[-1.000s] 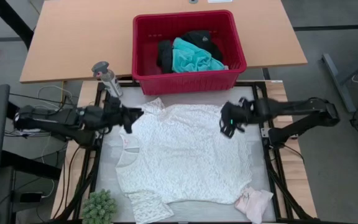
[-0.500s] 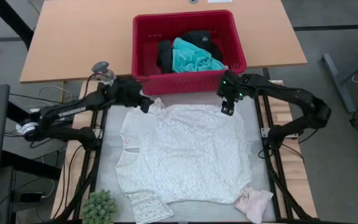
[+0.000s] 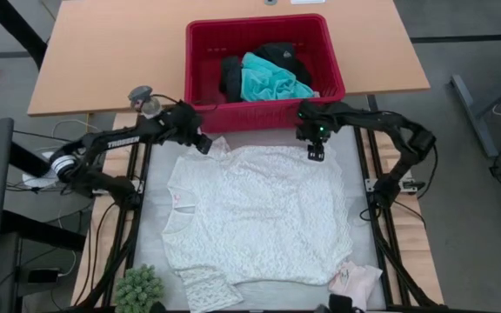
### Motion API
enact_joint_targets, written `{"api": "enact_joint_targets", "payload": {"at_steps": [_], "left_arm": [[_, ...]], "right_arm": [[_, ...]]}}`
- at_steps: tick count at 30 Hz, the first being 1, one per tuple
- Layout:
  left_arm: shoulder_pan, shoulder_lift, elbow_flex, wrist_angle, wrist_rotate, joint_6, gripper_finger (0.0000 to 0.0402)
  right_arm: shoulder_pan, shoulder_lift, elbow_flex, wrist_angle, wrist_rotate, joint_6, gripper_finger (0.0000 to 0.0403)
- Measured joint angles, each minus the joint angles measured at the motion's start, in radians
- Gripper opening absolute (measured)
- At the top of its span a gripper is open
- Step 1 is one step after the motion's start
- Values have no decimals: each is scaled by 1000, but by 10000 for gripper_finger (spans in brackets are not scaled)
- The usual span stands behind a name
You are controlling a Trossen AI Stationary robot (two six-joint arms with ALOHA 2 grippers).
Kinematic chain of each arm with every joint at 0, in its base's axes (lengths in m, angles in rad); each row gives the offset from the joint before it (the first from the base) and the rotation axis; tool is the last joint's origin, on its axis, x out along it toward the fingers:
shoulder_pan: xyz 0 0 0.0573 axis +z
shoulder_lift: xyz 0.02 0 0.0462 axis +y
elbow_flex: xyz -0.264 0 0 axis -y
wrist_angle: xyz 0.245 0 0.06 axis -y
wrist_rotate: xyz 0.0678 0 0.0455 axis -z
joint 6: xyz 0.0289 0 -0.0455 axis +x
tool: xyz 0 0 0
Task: Fold Laundry from Bin
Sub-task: Fold the white blouse
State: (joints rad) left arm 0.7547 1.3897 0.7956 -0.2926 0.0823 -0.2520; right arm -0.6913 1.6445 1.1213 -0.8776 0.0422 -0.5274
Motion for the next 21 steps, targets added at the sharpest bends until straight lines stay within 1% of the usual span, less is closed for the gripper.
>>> {"api": "enact_joint_targets", "payload": {"at_steps": [5, 9, 11, 15, 21], "left_arm": [[-20, 46, -1, -44, -192, 9, 160], [-33, 55, 0, -72, -242, 46, 160], [-37, 70, 0, -63, -237, 59, 160], [-33, 91, 1, -55, -141, 87, 160], [-43, 176, 0, -55, -109, 122, 160]], "right_arm": [[-14, 5, 1, 23, 5, -5, 249], [-24, 4, 1, 25, 5, -8, 249], [-26, 4, 1, 27, 5, -20, 249], [-25, 4, 1, 26, 2, -32, 249], [-30, 4, 1, 26, -2, -49, 249]]}}
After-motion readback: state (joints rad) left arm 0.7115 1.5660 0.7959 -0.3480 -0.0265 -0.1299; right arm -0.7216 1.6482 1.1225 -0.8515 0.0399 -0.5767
